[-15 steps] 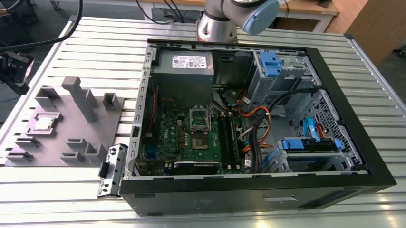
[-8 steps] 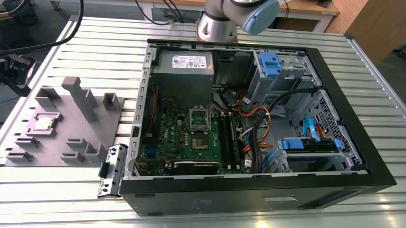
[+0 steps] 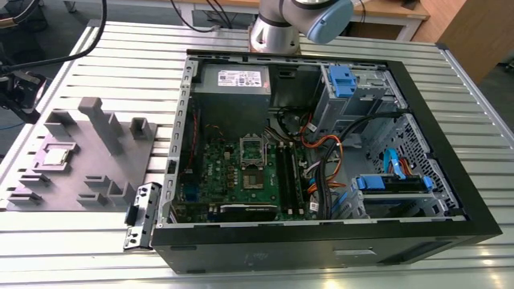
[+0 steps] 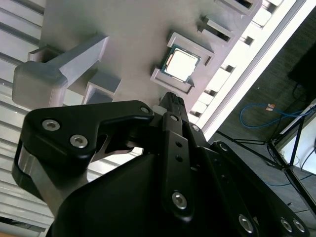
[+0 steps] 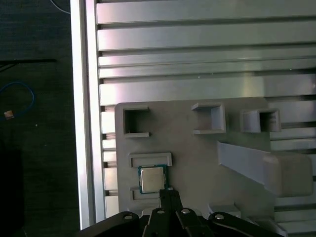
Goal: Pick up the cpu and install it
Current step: 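Pick up the cpu and move it towards the insertion slot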
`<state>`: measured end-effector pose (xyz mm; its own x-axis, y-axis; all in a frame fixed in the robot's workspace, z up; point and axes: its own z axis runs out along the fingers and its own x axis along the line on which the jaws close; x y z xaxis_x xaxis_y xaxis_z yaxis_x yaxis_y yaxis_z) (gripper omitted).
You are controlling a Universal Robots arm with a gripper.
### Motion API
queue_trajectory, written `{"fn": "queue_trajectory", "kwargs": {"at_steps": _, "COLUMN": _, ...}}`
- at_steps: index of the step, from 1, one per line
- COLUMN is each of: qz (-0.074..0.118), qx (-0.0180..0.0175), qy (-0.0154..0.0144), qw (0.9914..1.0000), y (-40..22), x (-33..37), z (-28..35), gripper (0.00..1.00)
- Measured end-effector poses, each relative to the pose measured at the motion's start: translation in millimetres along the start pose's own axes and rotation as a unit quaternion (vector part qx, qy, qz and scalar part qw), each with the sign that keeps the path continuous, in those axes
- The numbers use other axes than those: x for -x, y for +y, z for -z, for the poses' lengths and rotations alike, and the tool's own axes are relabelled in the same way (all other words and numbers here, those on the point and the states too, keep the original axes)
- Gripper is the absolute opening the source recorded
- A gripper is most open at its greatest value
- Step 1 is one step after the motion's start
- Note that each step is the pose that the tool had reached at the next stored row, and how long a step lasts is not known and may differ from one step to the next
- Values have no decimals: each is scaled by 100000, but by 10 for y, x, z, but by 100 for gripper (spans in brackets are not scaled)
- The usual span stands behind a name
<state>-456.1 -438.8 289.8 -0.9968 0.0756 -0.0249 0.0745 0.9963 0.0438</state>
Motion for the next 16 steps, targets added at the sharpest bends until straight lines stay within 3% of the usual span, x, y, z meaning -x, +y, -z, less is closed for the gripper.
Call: {"fn": "queue_trajectory", "kwargs": {"at_steps": 16, "qz": -9, "qx": 9, "qy": -12, "qw": 100000, "y": -2, "x": -14, "z": -37, "gripper": 11}}
